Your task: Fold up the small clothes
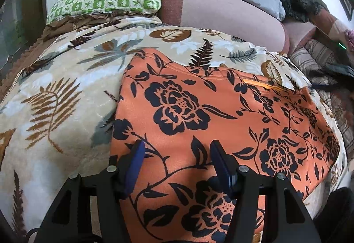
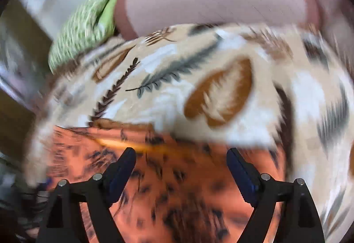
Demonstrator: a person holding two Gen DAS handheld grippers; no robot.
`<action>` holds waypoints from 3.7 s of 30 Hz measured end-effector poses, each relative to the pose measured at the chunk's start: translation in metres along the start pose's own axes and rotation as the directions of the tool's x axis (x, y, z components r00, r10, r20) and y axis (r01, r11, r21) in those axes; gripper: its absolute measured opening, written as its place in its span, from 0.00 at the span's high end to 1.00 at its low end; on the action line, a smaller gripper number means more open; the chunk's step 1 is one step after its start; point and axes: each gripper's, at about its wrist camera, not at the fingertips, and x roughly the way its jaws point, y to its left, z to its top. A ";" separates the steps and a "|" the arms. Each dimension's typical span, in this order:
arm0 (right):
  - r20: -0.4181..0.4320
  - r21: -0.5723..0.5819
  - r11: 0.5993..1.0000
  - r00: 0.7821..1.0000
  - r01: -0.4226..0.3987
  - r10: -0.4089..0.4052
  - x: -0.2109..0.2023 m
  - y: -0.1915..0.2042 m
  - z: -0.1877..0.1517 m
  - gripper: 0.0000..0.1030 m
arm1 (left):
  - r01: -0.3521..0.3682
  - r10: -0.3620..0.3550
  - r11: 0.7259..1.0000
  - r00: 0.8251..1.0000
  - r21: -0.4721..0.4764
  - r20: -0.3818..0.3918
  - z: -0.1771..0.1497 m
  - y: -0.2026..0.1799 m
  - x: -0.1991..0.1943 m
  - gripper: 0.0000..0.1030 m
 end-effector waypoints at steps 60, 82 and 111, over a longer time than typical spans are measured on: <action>0.250 0.334 0.896 0.944 -0.292 0.215 -0.105 -0.110 -0.147 0.16 | -0.081 0.097 0.988 0.989 0.132 -0.113 -0.016 -0.128 0.024 0.32; 0.228 0.343 0.862 0.924 -0.373 0.308 -0.057 -0.163 -0.065 0.26 | -0.060 0.076 0.987 0.992 0.151 -0.103 -0.018 -0.125 0.023 0.29; 0.001 0.392 0.824 0.896 -0.409 0.445 0.026 -0.164 -0.051 0.29 | -0.044 0.060 0.984 0.994 0.174 -0.089 -0.020 -0.124 0.025 0.27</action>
